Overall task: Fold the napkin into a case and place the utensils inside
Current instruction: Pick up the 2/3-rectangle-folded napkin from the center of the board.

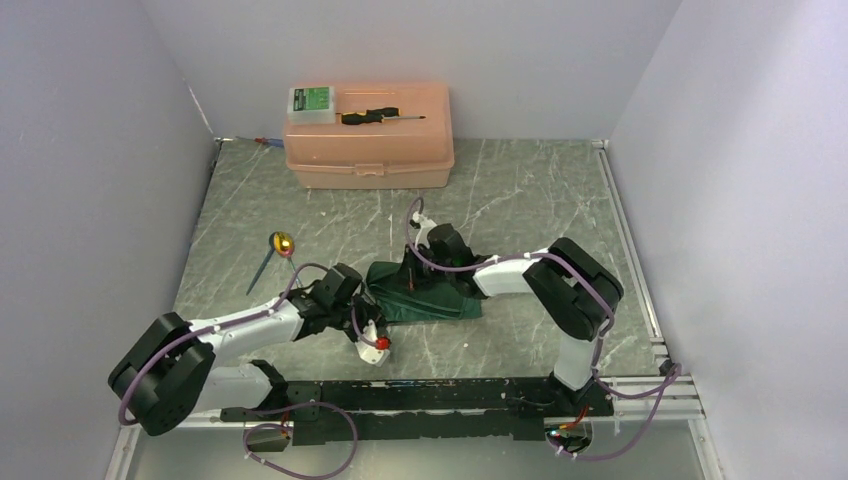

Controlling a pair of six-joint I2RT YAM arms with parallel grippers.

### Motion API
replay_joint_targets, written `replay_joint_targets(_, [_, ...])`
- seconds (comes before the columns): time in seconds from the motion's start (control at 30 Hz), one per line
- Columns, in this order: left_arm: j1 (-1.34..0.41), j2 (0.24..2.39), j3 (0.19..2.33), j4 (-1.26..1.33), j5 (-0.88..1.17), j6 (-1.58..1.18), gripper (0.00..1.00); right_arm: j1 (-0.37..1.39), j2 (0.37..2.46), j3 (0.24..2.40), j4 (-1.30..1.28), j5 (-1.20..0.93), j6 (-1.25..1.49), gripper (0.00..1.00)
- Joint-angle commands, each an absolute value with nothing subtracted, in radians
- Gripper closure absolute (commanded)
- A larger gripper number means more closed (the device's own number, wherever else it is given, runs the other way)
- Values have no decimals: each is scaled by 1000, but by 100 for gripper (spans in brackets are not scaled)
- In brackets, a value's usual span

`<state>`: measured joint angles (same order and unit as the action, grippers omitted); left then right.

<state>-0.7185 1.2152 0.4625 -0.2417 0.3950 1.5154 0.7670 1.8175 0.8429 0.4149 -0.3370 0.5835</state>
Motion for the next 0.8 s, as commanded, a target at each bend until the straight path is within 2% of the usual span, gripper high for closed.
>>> replay_joint_targets(0.0, [-724, 1228, 426, -136, 405, 1613, 56, 771, 1836, 810, 525, -367, 571, 100])
replay_joint_targets(0.3, [-726, 1226, 330, -41, 463, 1754, 53, 772, 1849, 744, 579, -356, 582, 100])
replay_joint_targets(0.67, [-726, 1361, 269, 239, 455, 1809, 57, 775, 1888, 678, 635, -329, 595, 100])
replay_joint_targets(0.77, [-726, 1393, 290, 276, 429, 1780, 63, 773, 1890, 662, 649, -322, 599, 100])
